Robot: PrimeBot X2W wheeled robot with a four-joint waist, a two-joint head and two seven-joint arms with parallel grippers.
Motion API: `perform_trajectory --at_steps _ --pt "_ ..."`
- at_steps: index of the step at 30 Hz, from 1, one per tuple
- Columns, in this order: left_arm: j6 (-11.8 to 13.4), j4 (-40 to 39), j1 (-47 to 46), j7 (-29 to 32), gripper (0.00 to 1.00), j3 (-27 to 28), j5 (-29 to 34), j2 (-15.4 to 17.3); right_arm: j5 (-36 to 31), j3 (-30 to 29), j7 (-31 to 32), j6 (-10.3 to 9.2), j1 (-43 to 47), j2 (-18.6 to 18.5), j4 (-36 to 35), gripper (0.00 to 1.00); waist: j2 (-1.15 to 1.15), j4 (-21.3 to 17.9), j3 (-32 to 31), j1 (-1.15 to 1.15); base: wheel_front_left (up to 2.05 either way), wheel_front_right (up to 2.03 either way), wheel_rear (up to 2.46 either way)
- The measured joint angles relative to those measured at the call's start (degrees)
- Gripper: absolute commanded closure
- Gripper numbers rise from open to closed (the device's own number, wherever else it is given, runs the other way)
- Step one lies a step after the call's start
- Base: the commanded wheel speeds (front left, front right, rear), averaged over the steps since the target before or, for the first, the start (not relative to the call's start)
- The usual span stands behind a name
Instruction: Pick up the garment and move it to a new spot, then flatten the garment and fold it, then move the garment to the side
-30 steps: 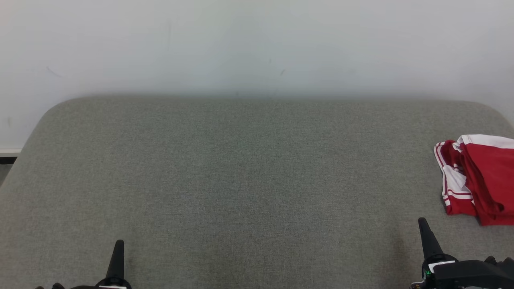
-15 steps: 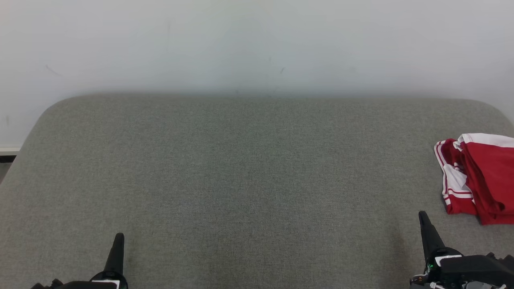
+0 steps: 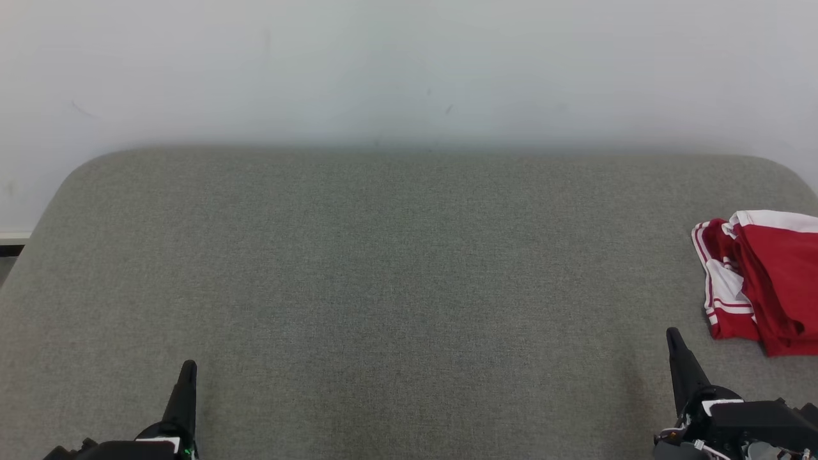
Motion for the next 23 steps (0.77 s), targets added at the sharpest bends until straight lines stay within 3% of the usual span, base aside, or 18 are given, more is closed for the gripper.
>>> perform_trajectory --at_steps 13,23 --pt "-0.36 -0.07 -1.03 1.36 1.0 0.43 -5.57 0.03 5.39 -0.25 1.23 0.0 -0.85 -0.01 -0.41 1.0 0.0 -0.03 0.34 0.0 0.0 0.0 0.0" --pt "-0.36 -0.08 -1.06 1.49 1.0 0.46 -5.76 0.04 5.68 -0.29 1.23 0.0 -0.9 -0.01 -0.49 1.0 0.0 -0.03 0.35 0.0 0.0 0.0 0.0"
